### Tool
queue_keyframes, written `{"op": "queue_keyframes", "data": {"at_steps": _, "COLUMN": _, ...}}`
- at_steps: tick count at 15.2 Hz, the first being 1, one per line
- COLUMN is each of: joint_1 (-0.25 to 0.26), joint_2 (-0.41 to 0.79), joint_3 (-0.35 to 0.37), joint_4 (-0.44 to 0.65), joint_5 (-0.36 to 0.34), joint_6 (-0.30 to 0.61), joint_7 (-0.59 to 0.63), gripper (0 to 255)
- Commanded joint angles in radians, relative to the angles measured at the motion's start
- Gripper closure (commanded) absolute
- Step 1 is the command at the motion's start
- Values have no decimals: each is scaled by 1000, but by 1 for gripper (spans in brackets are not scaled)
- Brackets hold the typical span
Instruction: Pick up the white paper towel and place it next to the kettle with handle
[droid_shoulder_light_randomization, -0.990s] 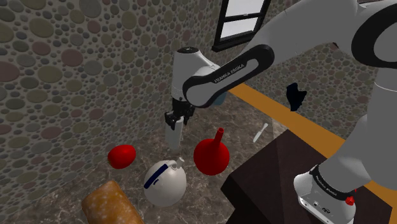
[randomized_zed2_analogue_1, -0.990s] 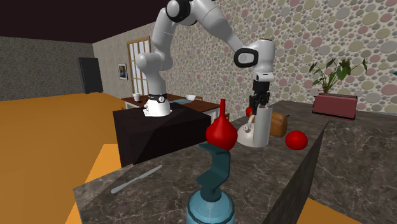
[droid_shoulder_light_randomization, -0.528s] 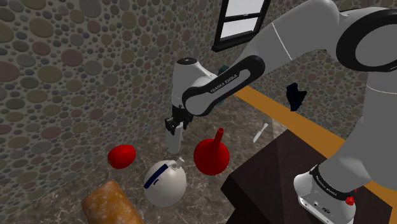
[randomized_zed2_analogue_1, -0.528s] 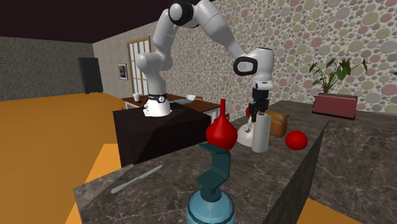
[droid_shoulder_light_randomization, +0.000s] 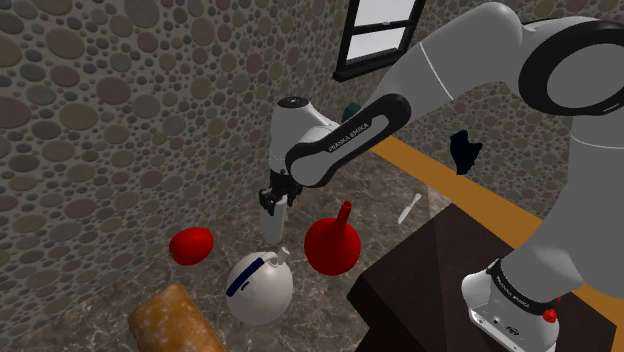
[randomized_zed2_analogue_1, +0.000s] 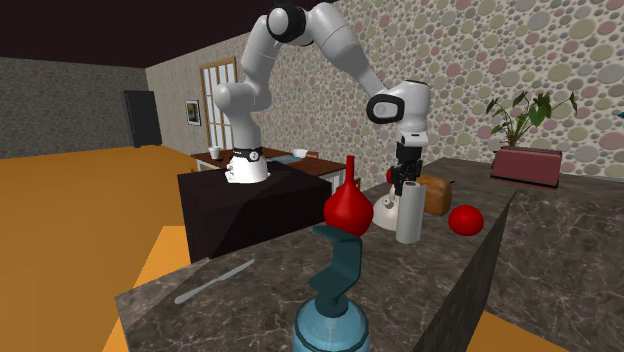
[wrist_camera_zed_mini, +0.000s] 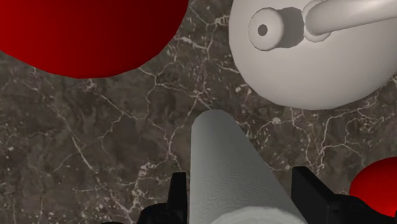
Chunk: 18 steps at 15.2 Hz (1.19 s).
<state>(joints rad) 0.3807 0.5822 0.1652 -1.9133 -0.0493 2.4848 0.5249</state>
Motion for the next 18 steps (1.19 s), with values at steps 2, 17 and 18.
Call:
{"op": "queue_keyframes", "data": {"at_steps": 2, "joint_1": 0, "joint_2": 0, "joint_3": 0, "joint_4": 0, "joint_5": 0, "joint_6": 0, "joint_7": 0, "gripper": 0}}
{"op": "queue_keyframes", "data": {"at_steps": 17, "joint_1": -14, "joint_2": -94, "joint_3": 12, "joint_4": -3, "joint_5": 17, "joint_6": -91, "joint_7": -11, "gripper": 0}}
{"op": "queue_keyframes", "data": {"at_steps": 18, "joint_1": -14, "joint_2": -94, "joint_3": 12, "joint_4": -3, "joint_5": 17, "joint_6": -91, "joint_7": -11, "gripper": 0}}
